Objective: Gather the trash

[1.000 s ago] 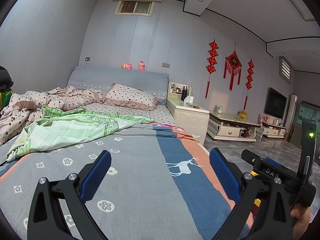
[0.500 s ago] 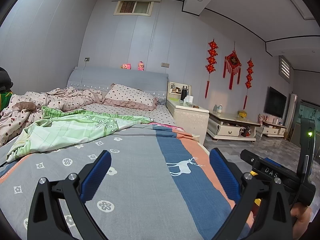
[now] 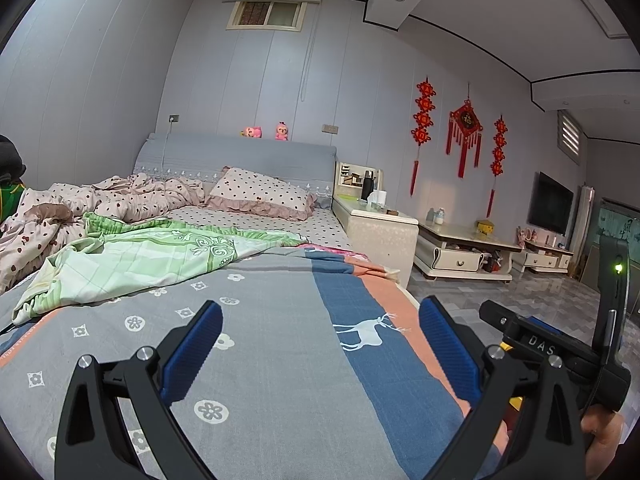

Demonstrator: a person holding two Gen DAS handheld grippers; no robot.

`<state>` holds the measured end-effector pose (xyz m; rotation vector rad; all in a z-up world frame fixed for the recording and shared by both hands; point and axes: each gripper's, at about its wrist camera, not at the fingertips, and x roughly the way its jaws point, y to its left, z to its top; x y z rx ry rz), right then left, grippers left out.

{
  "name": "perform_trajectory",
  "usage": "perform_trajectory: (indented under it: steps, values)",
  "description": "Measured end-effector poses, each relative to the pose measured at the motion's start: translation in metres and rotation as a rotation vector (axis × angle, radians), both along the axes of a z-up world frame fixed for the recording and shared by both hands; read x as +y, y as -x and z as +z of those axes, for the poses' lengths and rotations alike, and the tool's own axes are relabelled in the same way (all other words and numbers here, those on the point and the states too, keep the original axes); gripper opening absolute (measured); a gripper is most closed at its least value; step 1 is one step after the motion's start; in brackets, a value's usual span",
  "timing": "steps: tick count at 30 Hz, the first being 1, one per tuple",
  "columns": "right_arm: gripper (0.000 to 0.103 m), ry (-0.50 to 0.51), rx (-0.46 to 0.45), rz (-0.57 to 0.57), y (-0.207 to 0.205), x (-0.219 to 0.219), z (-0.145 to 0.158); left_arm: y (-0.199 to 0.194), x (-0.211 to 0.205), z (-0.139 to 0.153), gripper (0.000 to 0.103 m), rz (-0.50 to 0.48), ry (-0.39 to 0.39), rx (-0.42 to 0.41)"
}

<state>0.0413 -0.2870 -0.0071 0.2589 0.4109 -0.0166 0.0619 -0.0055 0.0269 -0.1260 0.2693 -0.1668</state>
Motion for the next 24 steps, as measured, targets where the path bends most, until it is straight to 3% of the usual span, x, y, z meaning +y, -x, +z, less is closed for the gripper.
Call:
perform_trajectory:
  steps: [24]
  values:
    - [0.095,-0.011,0.009,-0.004,0.0049,0.0025,-0.0046,-0.0038,-0.0002,-0.0082,0.095,-0.011,-0.007,0.018]
